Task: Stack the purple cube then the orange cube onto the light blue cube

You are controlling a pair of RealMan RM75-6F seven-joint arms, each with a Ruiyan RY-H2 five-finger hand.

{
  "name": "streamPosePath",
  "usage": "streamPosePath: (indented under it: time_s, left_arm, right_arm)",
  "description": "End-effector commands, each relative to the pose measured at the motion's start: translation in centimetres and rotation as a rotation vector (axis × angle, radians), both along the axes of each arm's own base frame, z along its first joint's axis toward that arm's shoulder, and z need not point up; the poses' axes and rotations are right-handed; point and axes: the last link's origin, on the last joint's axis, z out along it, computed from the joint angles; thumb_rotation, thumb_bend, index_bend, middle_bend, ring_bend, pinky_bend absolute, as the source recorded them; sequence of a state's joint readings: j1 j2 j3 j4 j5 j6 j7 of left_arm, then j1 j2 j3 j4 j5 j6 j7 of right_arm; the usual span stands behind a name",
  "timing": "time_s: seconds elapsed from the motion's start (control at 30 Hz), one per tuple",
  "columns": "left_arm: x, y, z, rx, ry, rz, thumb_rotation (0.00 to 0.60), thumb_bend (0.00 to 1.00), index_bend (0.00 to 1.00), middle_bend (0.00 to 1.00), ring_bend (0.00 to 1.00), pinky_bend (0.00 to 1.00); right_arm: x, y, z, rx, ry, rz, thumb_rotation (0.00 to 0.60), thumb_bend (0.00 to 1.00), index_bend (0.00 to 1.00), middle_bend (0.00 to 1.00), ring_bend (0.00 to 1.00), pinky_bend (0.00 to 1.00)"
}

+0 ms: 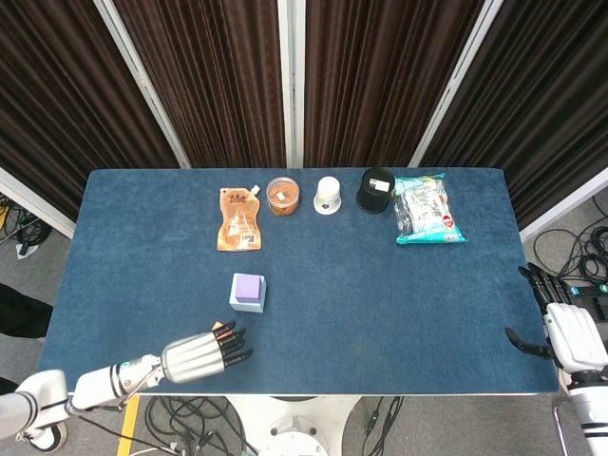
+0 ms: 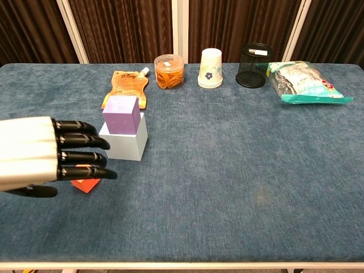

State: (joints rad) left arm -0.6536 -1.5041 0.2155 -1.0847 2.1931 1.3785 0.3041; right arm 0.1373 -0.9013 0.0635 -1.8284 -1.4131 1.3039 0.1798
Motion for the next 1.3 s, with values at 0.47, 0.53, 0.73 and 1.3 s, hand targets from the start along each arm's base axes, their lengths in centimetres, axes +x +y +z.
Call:
streamPosePath:
  time_s: [0.47, 0.53, 0.73, 1.3]
  left_arm:
    - [0.0, 1.2, -1.3, -0.032, 0.019, 0.186, 0.600, 0.13, 0.28, 0.45, 0.26, 0.31]
    - [0.0, 1.2, -1.4, -0.032, 0.011, 0.204, 0.600, 0.14, 0.28, 0.46, 0.27, 0.31]
    - [-0.4, 1.4, -1.7, -0.022, 0.009, 0.239, 0.600, 0.16, 0.29, 0.47, 0.28, 0.32]
    - [-0.9, 1.7, -2.3, -0.020, -0.023, 0.289, 0.600, 0.23, 0.31, 0.51, 0.30, 0.32]
  right_arm:
    - [0.0, 0.0, 0.0, 0.005, -0.001, 0.004, 0.600, 0.18, 0.00, 0.01, 0.00, 0.00]
    - [0.0, 0.0, -0.1, 0.007, 0.001, 0.004, 0.600, 0.18, 0.00, 0.01, 0.00, 0.00]
    - [0.0, 0.0, -0.2, 0.009, 0.003, 0.001, 0.600, 0.18, 0.00, 0.01, 0.00, 0.00]
    - [0.0, -0.1, -0.3, 0.014, 0.007, -0.001, 0.600, 0.18, 0.00, 0.01, 0.00, 0.00]
